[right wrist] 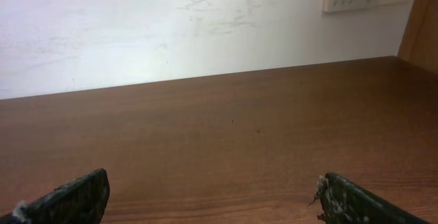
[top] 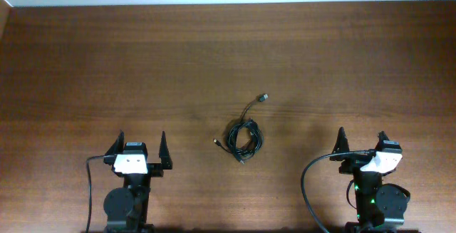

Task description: Untangle cables

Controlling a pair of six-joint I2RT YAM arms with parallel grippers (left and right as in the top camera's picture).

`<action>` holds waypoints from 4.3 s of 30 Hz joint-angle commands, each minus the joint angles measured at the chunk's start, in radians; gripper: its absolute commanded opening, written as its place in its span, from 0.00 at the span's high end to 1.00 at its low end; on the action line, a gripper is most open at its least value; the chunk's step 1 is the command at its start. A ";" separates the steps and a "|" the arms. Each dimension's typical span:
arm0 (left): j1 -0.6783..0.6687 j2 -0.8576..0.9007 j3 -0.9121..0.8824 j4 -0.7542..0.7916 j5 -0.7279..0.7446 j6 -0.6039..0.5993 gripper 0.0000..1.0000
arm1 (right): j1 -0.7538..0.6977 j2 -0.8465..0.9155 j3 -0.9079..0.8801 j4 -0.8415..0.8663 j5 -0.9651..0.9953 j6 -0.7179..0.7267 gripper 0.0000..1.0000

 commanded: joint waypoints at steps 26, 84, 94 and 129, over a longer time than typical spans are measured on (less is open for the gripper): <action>0.007 -0.005 -0.005 -0.004 0.000 -0.014 0.01 | 0.003 -0.004 -0.007 -0.005 0.005 0.005 0.02; 0.007 -0.005 -0.005 -0.004 0.000 -0.014 0.01 | 0.003 -0.004 -0.007 -0.005 0.005 0.005 0.02; 0.007 -0.005 -0.005 -0.004 0.000 -0.014 0.01 | 0.003 -0.004 -0.007 -0.005 0.005 0.005 0.02; 0.007 -0.005 0.014 0.146 0.322 -0.018 0.01 | 0.003 -0.004 -0.007 -0.005 0.005 0.005 0.01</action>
